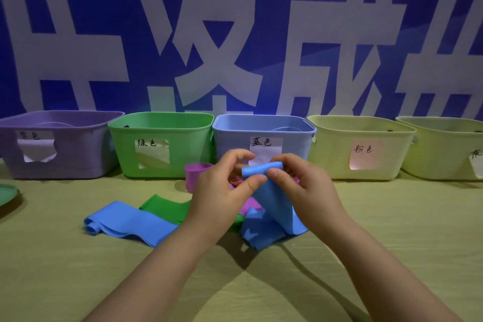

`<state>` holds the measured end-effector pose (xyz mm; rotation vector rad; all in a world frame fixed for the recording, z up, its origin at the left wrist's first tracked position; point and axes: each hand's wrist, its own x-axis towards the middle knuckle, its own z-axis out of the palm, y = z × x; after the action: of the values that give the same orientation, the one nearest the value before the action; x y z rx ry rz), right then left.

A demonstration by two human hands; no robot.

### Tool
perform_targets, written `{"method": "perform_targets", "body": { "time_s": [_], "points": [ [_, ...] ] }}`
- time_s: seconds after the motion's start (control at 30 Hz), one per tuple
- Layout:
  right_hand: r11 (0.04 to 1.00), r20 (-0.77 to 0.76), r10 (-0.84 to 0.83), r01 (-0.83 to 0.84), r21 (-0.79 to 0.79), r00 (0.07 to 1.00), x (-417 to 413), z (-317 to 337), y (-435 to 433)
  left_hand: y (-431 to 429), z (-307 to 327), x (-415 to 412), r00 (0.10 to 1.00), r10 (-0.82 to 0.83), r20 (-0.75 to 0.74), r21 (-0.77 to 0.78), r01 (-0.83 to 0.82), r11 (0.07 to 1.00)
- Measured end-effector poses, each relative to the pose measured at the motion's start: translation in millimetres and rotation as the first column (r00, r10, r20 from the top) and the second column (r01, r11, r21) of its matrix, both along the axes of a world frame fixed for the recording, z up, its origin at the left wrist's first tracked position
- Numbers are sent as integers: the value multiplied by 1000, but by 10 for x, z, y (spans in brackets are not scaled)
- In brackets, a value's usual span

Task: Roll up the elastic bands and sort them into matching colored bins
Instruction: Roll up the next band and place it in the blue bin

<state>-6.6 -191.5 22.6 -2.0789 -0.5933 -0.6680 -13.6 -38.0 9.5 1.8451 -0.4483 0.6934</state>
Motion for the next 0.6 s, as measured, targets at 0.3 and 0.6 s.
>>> {"method": "perform_targets", "body": {
  "time_s": [0.3, 0.6],
  "points": [
    [993, -90, 78, -70, 97, 993, 15, -24, 15, 14, 33, -33, 989, 89, 121, 121, -104, 987],
    [999, -39, 34, -34, 2, 999, -15, 14, 15, -9, 19, -34, 1000, 28, 14, 92, -29, 995]
  ]
}}
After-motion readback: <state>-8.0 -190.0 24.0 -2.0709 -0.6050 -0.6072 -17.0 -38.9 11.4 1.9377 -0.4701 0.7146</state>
